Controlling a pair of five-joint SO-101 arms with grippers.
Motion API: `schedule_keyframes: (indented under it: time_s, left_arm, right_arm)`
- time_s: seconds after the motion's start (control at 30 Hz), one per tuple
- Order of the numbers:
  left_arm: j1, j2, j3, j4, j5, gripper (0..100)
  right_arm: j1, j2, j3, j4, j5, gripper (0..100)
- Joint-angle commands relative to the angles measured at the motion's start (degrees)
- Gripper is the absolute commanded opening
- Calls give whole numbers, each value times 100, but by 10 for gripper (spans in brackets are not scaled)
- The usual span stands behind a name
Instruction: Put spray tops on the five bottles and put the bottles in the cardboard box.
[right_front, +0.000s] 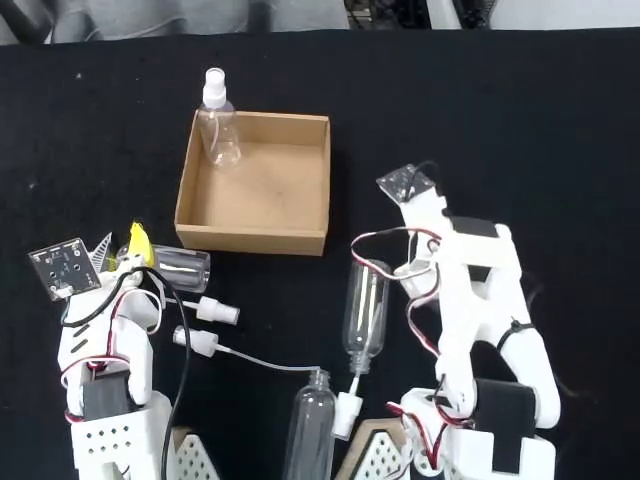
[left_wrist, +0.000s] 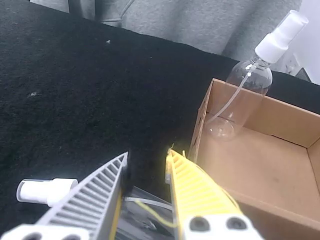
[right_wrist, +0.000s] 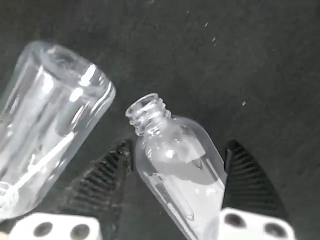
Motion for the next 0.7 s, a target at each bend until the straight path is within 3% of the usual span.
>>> schedule_keyframes:
  time_s: [0.0, 0.17, 0.3, 0.67]
  left_arm:
    - [-57, -35, 145, -123, -53, 116]
    - [-57, -35, 145, -123, -53, 116]
    - [-57, -35, 145, -123, -53, 116]
    - [-57, -35, 145, -123, -53, 116]
  right_arm:
    - [-114, -224, -400, 123, -44, 263]
    - [-281, -224, -356, 132, -44, 362]
    - [-440, -224, -426, 141, -18, 358]
    - [-501, -224, -813, 747, 1169, 358]
